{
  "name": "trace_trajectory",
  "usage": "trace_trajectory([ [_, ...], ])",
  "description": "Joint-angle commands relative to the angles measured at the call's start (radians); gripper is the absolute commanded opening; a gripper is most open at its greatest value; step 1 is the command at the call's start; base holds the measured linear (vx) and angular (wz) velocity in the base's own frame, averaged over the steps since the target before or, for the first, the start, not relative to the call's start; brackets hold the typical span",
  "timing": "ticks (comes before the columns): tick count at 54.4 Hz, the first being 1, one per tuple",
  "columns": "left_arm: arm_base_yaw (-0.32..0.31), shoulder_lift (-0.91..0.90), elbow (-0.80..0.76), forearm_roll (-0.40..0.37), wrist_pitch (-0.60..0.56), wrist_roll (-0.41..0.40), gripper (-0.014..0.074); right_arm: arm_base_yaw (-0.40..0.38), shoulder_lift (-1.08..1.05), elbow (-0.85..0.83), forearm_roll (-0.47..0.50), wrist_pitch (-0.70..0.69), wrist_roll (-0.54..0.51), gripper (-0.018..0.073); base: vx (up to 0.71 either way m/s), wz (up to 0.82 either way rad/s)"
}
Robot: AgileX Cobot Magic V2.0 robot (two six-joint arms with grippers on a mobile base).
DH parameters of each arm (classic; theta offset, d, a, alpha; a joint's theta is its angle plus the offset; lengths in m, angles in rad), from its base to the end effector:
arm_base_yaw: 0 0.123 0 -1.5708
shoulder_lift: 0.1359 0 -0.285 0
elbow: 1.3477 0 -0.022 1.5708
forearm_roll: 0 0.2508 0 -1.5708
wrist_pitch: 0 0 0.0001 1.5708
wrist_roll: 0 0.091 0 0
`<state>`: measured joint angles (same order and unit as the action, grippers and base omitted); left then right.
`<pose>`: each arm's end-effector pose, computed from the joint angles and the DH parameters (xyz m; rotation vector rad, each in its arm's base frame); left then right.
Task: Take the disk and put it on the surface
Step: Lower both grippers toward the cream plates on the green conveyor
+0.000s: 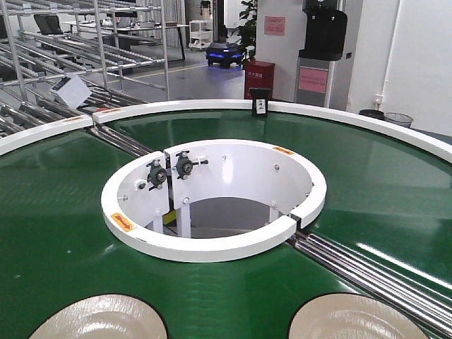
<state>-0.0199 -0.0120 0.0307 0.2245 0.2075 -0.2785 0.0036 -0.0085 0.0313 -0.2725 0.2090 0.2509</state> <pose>0.0560 0.0031 0.1851 -0.0672 1.7033 -0.0194 0.0562 -0.0049 0.1848 0.0249 1.7078 -0.0569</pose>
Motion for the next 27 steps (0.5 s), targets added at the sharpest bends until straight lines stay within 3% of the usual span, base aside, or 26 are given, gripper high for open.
trace_trajectory([
  [1,-0.002,-0.013,-0.027,0.007,-0.075,0.001,-0.0008,-0.005,-0.008,0.006,-0.007,-0.080,-0.006,-0.0008,0.00,0.00],
  [27,-0.002,-0.013,-0.027,0.007,-0.075,0.001,-0.0008,-0.005,-0.008,0.006,-0.007,-0.082,-0.006,-0.0008,0.00,0.00],
])
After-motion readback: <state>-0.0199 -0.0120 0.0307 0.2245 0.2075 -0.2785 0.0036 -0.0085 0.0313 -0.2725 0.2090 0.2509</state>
